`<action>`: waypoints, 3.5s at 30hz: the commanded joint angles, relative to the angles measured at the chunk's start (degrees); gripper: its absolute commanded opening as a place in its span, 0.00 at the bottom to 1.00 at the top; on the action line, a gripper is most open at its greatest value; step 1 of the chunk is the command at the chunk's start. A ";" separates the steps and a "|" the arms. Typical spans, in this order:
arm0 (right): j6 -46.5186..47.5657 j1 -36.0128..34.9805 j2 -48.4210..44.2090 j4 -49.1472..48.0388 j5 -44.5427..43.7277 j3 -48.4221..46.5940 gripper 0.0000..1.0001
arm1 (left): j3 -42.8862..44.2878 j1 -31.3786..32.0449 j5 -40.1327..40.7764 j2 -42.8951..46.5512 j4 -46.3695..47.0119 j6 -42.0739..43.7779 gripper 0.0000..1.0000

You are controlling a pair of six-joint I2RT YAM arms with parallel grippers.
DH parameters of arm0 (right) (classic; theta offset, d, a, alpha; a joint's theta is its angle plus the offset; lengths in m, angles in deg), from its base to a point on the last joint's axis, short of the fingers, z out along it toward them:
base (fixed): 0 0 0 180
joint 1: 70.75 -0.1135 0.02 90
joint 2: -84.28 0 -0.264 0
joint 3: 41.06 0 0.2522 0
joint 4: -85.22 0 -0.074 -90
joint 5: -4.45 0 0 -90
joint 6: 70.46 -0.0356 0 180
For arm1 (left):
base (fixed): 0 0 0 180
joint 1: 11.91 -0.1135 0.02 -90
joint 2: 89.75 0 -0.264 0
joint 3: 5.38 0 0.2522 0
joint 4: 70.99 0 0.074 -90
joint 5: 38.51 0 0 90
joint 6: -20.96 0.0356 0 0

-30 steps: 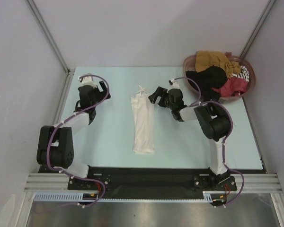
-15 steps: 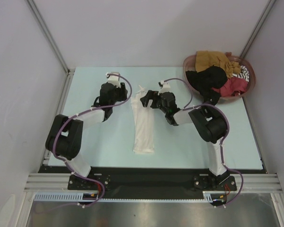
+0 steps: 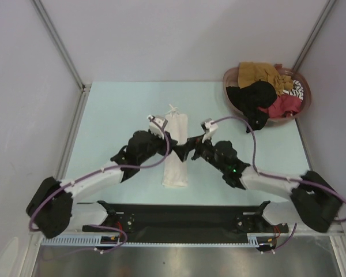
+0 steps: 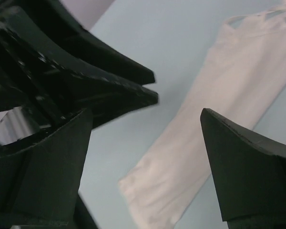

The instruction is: Fold and stack the tank tops

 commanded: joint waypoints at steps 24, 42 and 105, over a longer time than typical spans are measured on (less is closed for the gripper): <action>-7.92 5.45 -6.22 53.75 -0.63 -13.96 0.70 | 5.67 -1.72 8.15 8.75 -27.99 -17.79 1.00; -6.68 14.06 30.62 50.50 10.97 -43.30 0.36 | 24.99 -12.46 5.24 -26.15 -20.34 -15.33 0.69; -7.91 14.16 23.52 45.41 14.05 -30.51 0.48 | 3.68 -12.28 2.25 -12.20 -8.39 -17.52 0.64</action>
